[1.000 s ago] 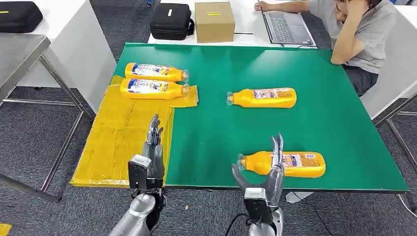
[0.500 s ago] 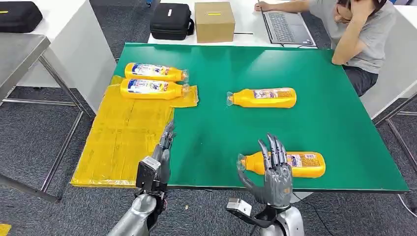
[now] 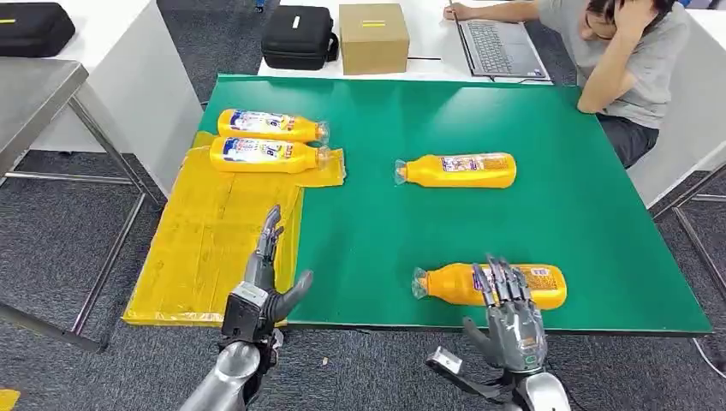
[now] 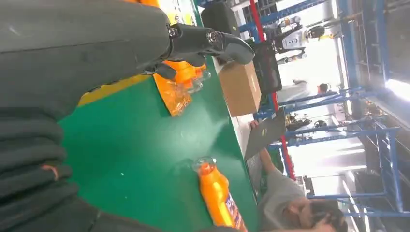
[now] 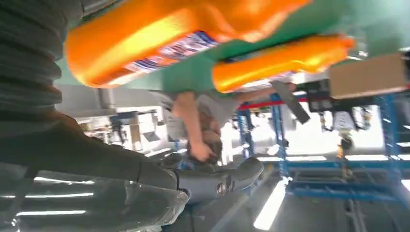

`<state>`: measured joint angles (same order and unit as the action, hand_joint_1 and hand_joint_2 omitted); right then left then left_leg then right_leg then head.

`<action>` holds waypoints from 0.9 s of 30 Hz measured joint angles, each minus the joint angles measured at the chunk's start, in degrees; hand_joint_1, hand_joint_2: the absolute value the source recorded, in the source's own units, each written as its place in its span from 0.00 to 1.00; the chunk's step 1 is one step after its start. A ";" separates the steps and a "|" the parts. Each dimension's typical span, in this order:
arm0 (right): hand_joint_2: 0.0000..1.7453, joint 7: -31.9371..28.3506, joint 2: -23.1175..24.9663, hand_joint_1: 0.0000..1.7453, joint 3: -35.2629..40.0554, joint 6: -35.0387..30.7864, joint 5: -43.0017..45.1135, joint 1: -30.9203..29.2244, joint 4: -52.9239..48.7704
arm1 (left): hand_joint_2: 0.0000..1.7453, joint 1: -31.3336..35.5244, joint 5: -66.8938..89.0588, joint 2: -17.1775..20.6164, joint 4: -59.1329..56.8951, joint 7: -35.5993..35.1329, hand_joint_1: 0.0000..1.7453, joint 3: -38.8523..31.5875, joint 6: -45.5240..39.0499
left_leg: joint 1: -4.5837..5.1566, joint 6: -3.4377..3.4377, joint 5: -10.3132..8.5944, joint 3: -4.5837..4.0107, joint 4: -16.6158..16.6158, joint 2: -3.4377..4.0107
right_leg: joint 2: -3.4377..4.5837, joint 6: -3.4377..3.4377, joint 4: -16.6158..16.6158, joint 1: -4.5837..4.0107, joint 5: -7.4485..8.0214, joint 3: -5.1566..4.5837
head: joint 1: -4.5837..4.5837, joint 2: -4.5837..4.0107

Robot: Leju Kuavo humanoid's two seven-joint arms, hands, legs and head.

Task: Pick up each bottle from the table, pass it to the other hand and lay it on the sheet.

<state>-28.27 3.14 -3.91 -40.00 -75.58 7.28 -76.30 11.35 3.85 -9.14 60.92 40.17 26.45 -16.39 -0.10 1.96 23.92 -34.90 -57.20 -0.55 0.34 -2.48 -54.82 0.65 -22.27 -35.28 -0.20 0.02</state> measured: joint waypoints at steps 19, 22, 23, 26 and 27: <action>1.00 11.84 -8.26 0.00 4.87 -0.04 -4.52 -0.04 2.29 | 1.00 -0.12 2.16 0.26 0.55 0.00 0.00 -0.85 -0.87 | 0.00 0.01 0.01 -0.01 0.00 0.00 | 0.00 0.00 0.00 0.00 0.00 0.00 | 0.00 0.00; 1.00 12.18 -8.59 0.00 5.09 -0.06 -5.02 -0.08 2.29 | 1.00 -0.12 2.16 0.26 0.55 0.00 0.00 -0.90 -0.94 | 0.00 0.01 0.01 -0.02 0.00 0.00 | 0.00 0.00 0.00 0.00 0.00 0.00 | 0.00 -0.02; 1.00 12.53 -8.78 0.00 5.33 -0.04 -5.35 -0.16 2.31 | 1.00 -0.12 2.16 0.26 0.55 0.00 0.00 -0.92 -0.94 | 0.01 0.01 0.01 -0.02 0.00 0.00 | 0.00 0.00 0.00 0.00 0.00 0.00 | 0.00 -0.02; 1.00 13.89 -9.46 0.00 5.70 1.36 -6.12 -0.62 2.49 | 1.00 -0.11 2.25 0.26 0.50 0.00 0.00 -1.03 -0.92 | 0.01 0.01 0.01 -0.02 0.00 0.00 | 0.00 0.00 0.01 0.01 0.00 0.00 | 0.00 -0.02; 1.00 14.24 -9.81 0.00 5.79 2.16 -6.27 -0.75 2.62 | 1.00 -0.10 2.30 0.26 0.44 0.00 0.00 -1.07 -0.76 | 0.01 0.01 0.01 -0.02 0.00 0.00 | 0.00 0.00 0.01 0.01 0.00 0.00 | 0.02 0.00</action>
<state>-14.03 -6.66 1.88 -37.84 -81.85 6.53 -73.68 11.25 6.14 -8.87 61.35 40.17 25.38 -17.16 -0.09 1.97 23.93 -34.92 -57.21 -0.56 0.34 -2.49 -54.82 0.66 -22.28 -35.28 -0.17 0.02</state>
